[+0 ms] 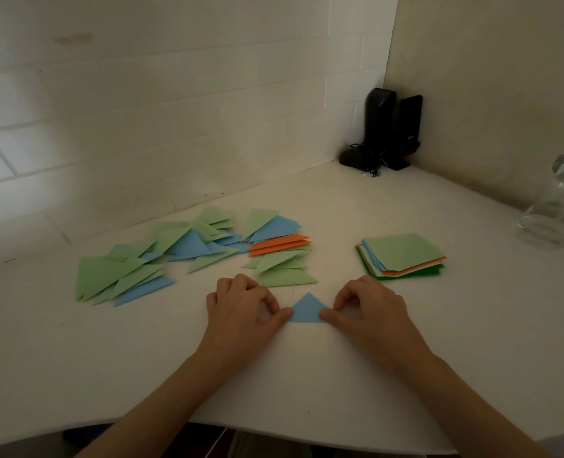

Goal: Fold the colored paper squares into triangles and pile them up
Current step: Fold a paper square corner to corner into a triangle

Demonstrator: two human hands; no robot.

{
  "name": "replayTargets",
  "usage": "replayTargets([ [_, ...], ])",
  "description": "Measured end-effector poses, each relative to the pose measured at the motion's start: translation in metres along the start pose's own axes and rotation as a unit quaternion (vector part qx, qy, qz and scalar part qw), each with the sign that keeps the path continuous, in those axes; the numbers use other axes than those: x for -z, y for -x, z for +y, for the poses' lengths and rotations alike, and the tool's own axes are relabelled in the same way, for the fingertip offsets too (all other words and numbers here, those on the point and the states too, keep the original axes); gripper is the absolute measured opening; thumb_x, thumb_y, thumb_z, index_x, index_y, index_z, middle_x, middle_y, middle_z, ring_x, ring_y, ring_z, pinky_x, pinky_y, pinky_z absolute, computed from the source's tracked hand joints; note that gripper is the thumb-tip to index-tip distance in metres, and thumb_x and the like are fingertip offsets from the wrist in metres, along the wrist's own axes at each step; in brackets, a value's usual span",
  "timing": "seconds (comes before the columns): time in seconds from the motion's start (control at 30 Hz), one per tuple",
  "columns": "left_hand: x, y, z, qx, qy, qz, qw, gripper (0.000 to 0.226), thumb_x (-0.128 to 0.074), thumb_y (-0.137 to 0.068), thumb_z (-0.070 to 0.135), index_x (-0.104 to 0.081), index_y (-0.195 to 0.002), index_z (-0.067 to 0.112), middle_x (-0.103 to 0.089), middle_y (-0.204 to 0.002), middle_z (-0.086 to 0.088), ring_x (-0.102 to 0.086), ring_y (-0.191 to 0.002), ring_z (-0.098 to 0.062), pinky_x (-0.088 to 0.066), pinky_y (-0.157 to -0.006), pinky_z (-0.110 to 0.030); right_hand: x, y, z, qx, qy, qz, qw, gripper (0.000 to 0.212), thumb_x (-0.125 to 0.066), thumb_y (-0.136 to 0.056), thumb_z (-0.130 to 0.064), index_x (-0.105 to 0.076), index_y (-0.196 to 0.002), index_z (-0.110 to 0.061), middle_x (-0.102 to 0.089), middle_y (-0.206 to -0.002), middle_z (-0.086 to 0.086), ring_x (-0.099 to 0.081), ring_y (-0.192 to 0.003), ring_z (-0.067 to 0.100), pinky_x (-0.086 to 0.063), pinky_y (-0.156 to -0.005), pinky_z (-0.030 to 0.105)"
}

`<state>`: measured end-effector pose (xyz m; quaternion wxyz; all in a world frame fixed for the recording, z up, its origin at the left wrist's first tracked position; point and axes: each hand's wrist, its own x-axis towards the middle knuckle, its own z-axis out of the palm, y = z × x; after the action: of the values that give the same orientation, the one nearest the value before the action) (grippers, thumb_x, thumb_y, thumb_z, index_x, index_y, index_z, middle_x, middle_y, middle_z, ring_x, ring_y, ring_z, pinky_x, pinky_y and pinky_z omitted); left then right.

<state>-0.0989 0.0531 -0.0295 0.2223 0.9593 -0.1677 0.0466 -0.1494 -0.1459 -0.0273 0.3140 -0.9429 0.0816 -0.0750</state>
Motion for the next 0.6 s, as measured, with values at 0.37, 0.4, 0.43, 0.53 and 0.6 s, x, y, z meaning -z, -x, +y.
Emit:
replayTargets([
  [0.37, -0.001, 0.01, 0.001, -0.073, 0.013, 0.047, 0.996, 0.007, -0.058, -0.09, 0.026, -0.06, -0.097, 0.023, -0.051, -0.101, 0.006, -0.039, -0.097, -0.014, -0.031, -0.078, -0.027, 0.009, 0.004, 0.007, 0.027, -0.068, -0.032, 0.997, 0.024, -0.073, -0.077, -0.027, -0.052, -0.073, -0.037, -0.054, -0.086, -0.015, -0.051, -0.085, 0.002, -0.041, -0.086, 0.027],
  [0.4, -0.002, 0.012, 0.006, -0.088, 0.024, 0.048, 0.995, 0.01, -0.055, -0.092, 0.021, -0.059, -0.101, 0.02, -0.052, -0.102, 0.003, -0.041, -0.096, -0.015, -0.035, -0.078, -0.027, 0.009, 0.004, 0.006, 0.028, -0.067, -0.031, 0.997, 0.024, -0.073, -0.077, -0.027, -0.051, -0.073, -0.038, -0.053, -0.086, -0.015, -0.051, -0.085, 0.003, -0.042, -0.088, 0.029],
  [0.43, -0.002, 0.014, 0.013, -0.092, 0.034, 0.042, 0.994, 0.014, -0.051, -0.094, 0.02, -0.057, -0.107, 0.02, -0.051, -0.104, 0.001, -0.043, -0.096, -0.014, -0.038, -0.078, -0.026, 0.009, 0.005, 0.005, 0.027, -0.066, -0.033, 0.997, 0.024, -0.072, -0.077, -0.027, -0.051, -0.072, -0.038, -0.053, -0.086, -0.014, -0.05, -0.086, 0.003, -0.041, -0.089, 0.032],
  [0.53, -0.003, 0.016, 0.031, -0.075, 0.035, 0.011, 0.997, 0.03, -0.052, -0.093, 0.038, -0.048, -0.119, 0.024, -0.047, -0.109, 0.003, -0.047, -0.099, -0.013, -0.043, -0.081, -0.025, 0.009, 0.006, 0.002, 0.02, -0.064, -0.039, 0.997, 0.024, -0.071, -0.078, -0.028, -0.051, -0.072, -0.039, -0.052, -0.09, -0.013, -0.051, -0.088, 0.006, -0.041, -0.092, 0.035],
  [0.6, -0.003, 0.012, 0.038, -0.049, 0.02, -0.023, 0.998, 0.042, -0.059, -0.087, 0.045, -0.045, -0.122, 0.027, -0.044, -0.112, 0.003, -0.049, -0.102, -0.014, -0.042, -0.081, -0.024, 0.01, 0.007, 0.002, 0.024, -0.065, -0.037, 0.997, 0.024, -0.071, -0.078, -0.028, -0.05, -0.072, -0.038, -0.052, -0.09, -0.013, -0.05, -0.088, 0.006, -0.041, -0.093, 0.037],
])
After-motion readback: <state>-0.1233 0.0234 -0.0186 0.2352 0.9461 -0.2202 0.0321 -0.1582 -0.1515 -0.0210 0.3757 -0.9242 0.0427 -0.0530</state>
